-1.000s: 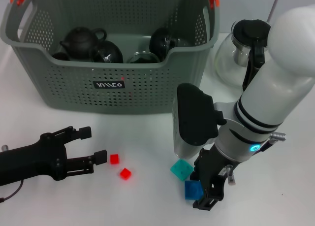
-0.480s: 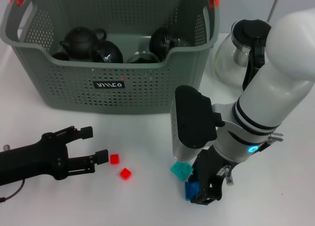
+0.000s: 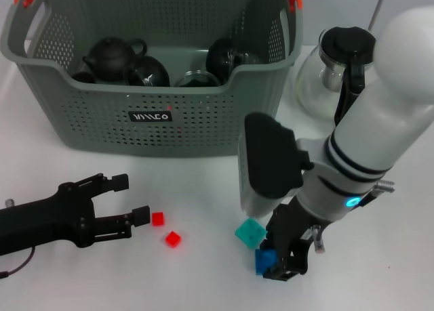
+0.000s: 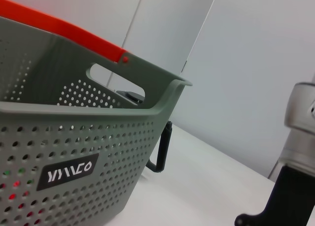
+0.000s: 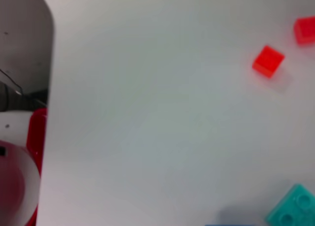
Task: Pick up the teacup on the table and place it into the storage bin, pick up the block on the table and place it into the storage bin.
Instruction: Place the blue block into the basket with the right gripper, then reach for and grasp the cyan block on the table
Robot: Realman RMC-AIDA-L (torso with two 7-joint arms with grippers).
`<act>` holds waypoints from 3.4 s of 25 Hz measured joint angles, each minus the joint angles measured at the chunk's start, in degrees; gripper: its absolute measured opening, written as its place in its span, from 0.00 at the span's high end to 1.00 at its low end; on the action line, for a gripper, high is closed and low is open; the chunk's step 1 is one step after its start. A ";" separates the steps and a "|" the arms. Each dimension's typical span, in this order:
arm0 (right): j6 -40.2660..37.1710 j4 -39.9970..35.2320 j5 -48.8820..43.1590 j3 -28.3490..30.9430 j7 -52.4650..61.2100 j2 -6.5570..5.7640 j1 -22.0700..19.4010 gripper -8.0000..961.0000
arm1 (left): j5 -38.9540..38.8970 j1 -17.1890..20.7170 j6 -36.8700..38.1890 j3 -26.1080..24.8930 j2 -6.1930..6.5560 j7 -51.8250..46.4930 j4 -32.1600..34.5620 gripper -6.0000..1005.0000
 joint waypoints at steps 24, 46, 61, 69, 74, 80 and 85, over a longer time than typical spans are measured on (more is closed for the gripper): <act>-1.56 -24.91 8.70 37.85 8.77 -0.29 0.93 0.55 | -0.12 -1.52 -0.80 -1.60 -0.09 0.12 0.86 0.07; 33.07 26.82 -10.97 34.35 12.79 -0.23 26.33 0.55 | 0.00 -2.21 -1.86 -1.08 -0.64 0.21 1.43 0.07; 32.23 26.31 -10.97 33.42 12.45 -0.20 25.42 0.49 | -0.01 -2.26 -2.22 -1.18 -0.63 0.17 2.11 0.07; 17.29 1.70 -10.68 34.15 13.79 -0.31 17.15 0.35 | -0.01 -2.02 -2.40 -1.51 -0.63 0.12 2.11 0.07; -0.35 -18.04 -8.62 34.30 14.84 -0.51 10.52 0.23 | -0.01 -2.02 -2.37 -1.49 -0.63 -0.08 2.11 0.07; -16.13 -28.40 -3.87 34.89 13.61 -0.82 5.42 0.14 | -0.01 -2.17 -2.35 -1.49 -0.63 -0.19 2.10 0.07; -20.11 -28.23 -3.10 34.10 13.22 -0.33 1.94 0.14 | -0.01 -1.78 -2.89 -1.55 -0.70 -0.23 2.24 0.07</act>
